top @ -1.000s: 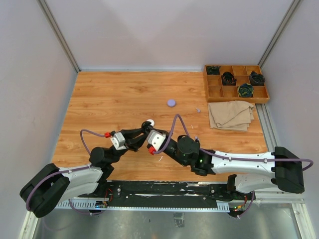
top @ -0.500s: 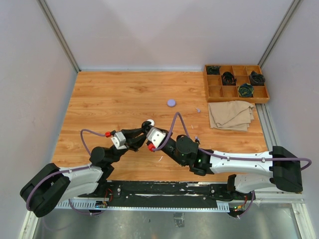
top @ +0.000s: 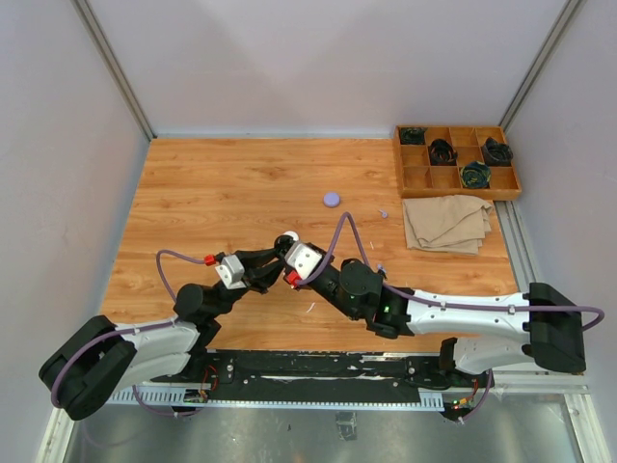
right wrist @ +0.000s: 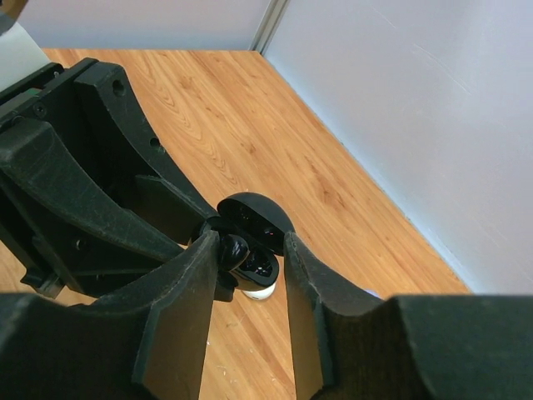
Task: Insert the wireless bluetooth earbuds into the charging case
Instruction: Place the earbud in the charging case.
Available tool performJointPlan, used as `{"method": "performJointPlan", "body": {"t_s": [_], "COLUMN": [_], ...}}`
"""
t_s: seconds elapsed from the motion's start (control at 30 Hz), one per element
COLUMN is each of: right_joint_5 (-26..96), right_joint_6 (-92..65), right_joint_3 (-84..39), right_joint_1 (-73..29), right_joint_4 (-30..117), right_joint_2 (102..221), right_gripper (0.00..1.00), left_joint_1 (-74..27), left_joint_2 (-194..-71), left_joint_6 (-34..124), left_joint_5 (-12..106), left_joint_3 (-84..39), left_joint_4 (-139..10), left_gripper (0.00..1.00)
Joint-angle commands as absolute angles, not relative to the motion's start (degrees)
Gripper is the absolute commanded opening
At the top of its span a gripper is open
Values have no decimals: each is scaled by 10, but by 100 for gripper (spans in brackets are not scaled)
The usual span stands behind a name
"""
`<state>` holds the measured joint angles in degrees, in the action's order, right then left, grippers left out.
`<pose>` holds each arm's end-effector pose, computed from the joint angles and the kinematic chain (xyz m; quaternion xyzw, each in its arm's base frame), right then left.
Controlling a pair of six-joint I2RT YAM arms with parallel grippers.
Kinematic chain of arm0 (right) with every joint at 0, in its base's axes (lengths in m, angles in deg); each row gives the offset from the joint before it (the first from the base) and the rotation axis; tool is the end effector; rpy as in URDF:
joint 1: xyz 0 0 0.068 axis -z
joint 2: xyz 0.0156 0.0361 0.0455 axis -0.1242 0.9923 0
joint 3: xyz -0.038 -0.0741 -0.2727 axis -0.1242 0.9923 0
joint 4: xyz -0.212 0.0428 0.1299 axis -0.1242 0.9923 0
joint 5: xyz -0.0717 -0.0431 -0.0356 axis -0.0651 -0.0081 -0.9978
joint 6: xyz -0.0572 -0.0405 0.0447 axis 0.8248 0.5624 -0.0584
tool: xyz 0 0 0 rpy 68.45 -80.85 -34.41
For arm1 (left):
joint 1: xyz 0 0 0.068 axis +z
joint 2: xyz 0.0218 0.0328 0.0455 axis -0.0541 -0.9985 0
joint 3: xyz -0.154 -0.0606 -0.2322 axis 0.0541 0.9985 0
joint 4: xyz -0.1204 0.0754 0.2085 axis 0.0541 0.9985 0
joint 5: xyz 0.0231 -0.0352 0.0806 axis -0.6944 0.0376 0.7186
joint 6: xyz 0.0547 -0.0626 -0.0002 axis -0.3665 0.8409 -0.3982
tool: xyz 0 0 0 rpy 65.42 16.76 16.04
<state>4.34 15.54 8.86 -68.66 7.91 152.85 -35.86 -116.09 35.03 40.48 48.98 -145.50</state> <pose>0.1040 0.2962 0.3348 -0.3961 0.5385 0.2120 0.7129 0.1305 -0.1292 0.2412 0.2723 0.4746 -0.3547 0.7581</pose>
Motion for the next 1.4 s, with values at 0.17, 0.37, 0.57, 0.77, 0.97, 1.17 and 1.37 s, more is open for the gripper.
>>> {"method": "performJointPlan", "body": {"t_s": [0.17, 0.37, 0.57, 0.77, 0.97, 1.17, 1.37], "right_joint_5": [75, 115, 151, 153, 158, 183, 199], "right_joint_6": [97, 92, 85, 86, 62, 51, 51], "right_joint_3": [80, 61, 49, 44, 41, 39, 39], "right_joint_1": [-674, -670, -659, -637, -577, -548, -542], "right_joint_4": [142, 190, 228, 269, 313, 327, 316], "right_joint_2": [1497, 1467, 1430, 1408, 1405, 1427, 1440], "right_gripper": [43, 50, 54, 55, 55, 55, 55], "left_joint_1": [-357, -356, -357, -357, -357, -357, -356], "left_joint_2": [-1163, -1173, -1186, -1187, -1180, -1178, -1180], "left_joint_6": [355, 357, 361, 362, 361, 361, 362], "left_joint_5": [414, 415, 410, 407, 401, 389, 369], "left_joint_3": [530, 524, 520, 521, 521, 523, 523], "left_joint_4": [-1494, -1485, -1490, -1492, -1493, -1495, -1503], "left_gripper": [0, 0, 0, 0, 0, 0, 0]}}
